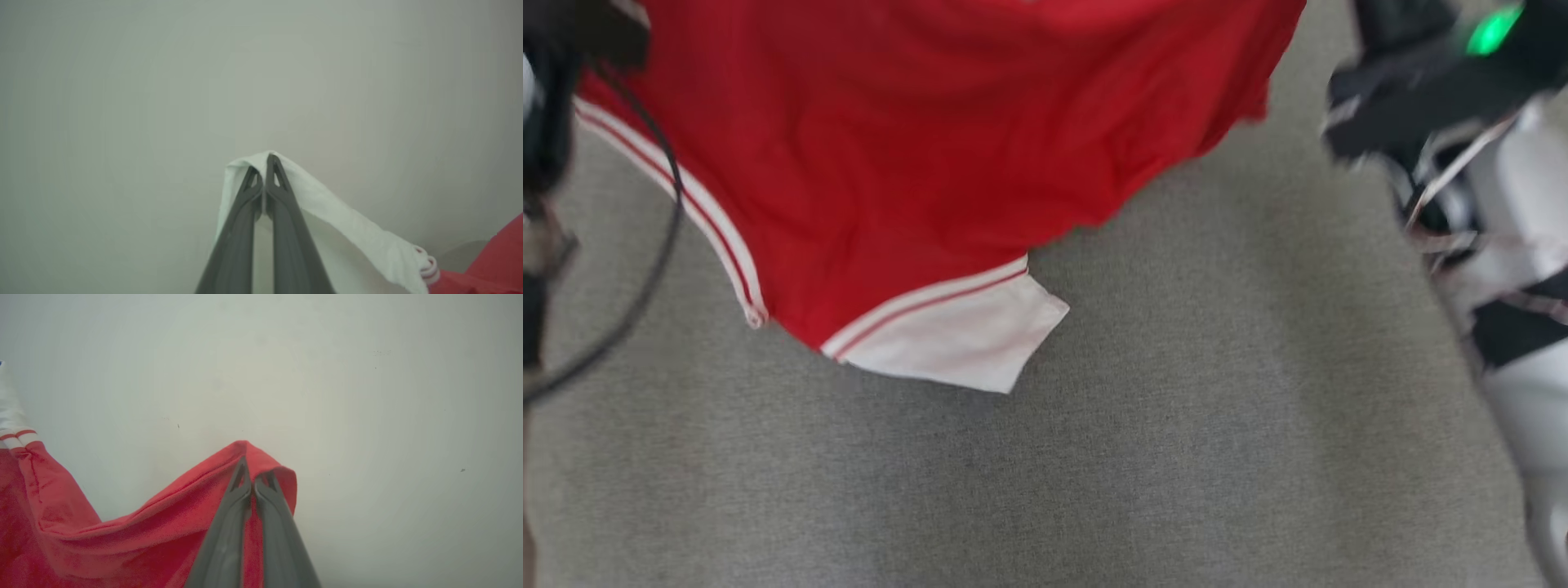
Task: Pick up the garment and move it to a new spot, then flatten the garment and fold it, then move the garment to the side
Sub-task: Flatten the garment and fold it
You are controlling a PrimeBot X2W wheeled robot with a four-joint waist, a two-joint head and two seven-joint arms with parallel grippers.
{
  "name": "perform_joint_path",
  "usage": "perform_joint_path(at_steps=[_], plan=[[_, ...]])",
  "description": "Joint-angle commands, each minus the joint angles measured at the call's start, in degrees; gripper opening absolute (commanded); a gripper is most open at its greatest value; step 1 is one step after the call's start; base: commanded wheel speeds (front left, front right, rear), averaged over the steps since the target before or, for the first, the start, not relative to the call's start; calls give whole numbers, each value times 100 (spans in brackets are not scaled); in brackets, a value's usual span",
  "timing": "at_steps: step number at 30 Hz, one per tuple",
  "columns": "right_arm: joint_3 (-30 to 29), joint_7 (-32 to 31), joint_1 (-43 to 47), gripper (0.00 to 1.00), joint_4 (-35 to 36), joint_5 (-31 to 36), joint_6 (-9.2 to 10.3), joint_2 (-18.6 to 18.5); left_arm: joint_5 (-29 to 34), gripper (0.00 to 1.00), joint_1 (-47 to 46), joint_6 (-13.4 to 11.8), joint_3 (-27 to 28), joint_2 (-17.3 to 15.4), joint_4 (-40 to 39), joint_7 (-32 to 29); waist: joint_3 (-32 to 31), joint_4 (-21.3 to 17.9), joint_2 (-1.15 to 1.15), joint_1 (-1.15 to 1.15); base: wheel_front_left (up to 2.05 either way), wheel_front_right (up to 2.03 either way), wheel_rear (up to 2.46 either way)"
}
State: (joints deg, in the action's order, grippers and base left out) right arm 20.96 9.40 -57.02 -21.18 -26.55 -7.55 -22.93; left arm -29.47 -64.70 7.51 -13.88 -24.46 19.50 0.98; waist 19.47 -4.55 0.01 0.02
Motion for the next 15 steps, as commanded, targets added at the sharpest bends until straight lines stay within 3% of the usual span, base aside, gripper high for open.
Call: perform_joint_path(at_steps=[1, 10, 15], plan=[[19, -26, -163, 0, -29, -64, 13, -5, -59, 0, -177, -11, -22, -49, 77, 14, 757, -18, -1, -2, 0, 0, 0], [215, -412, -2535, 0, -760, -553, 13, 12, 7, 0, -2853, -11, -551, -275, 1184, 103, 1406, -162, -1, -2, 0, 0, 0], [402, -431, -3427, 0, -1254, -675, 13, -45, -34, 0, -3883, -10, -793, -154, 1744, 290, 1574, -203, -1, -2, 0, 0, 0]])
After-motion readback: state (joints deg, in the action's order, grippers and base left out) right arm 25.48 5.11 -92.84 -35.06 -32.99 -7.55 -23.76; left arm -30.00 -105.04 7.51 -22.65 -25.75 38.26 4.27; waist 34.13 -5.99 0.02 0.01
